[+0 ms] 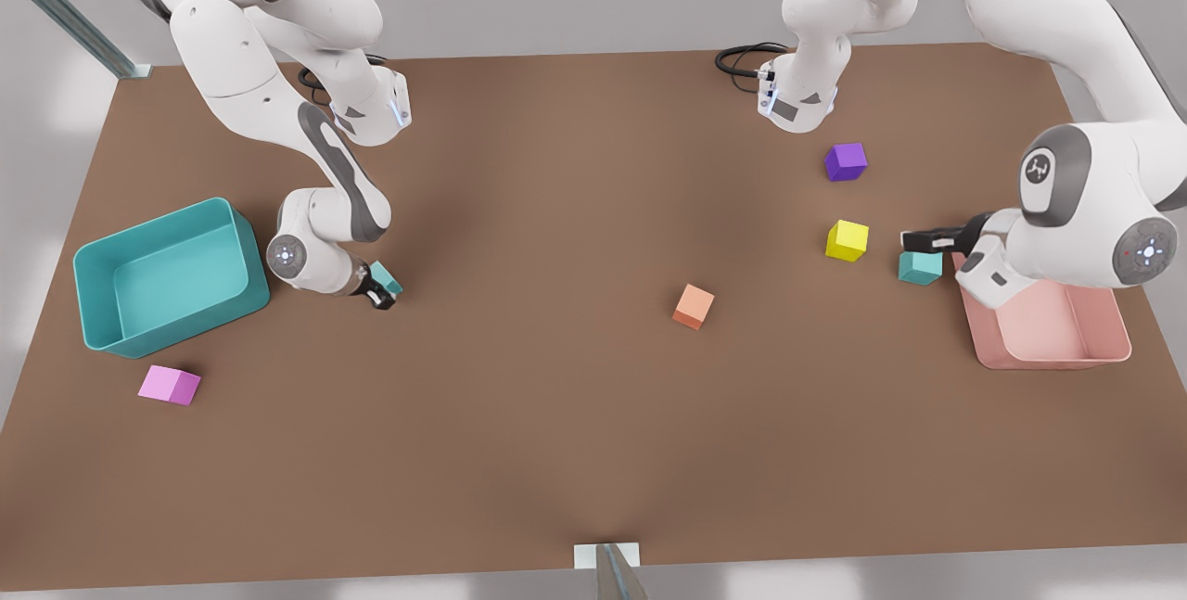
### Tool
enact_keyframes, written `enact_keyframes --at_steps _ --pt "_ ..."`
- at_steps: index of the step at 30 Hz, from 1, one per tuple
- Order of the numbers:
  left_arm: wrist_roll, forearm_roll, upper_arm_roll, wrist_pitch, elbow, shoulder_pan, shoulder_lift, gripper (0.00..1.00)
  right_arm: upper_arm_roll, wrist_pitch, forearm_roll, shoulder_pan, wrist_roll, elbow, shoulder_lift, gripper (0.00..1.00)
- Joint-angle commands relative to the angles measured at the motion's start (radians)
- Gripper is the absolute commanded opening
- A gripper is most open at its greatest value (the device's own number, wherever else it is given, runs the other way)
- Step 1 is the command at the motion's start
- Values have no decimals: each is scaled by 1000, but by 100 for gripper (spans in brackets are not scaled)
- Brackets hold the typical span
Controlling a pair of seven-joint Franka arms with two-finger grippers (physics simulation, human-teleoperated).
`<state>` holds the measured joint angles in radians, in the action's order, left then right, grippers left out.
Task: Stack the two blue cubes on top of each other
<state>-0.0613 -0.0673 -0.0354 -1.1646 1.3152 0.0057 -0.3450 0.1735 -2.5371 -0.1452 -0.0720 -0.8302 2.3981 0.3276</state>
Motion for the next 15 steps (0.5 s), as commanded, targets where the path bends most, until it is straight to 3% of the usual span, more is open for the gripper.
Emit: enact_keyframes --at_steps 1,4,7,9,13,15 --pt "0 -2 -1 2 4 7 -14 100 1 1 4 0 -26 -4 -4 64" --pt "0 3 -3 -7 -1 20 -16 100 18 32 6 6 -24 -45 -15 64" --pt "18 4 -1 -139 -5 25 -14 100 182 32 -137 8 -29 -122 -1 66" --pt "161 17 -9 -397 159 71 26 100 227 20 -339 153 -98 -230 51 66" --pt "472 101 -18 -903 590 126 100 100 218 -158 -340 412 -472 -445 229 66" --pt "555 100 -47 -1001 647 148 84 100 179 -270 -338 550 -592 -554 344 66"
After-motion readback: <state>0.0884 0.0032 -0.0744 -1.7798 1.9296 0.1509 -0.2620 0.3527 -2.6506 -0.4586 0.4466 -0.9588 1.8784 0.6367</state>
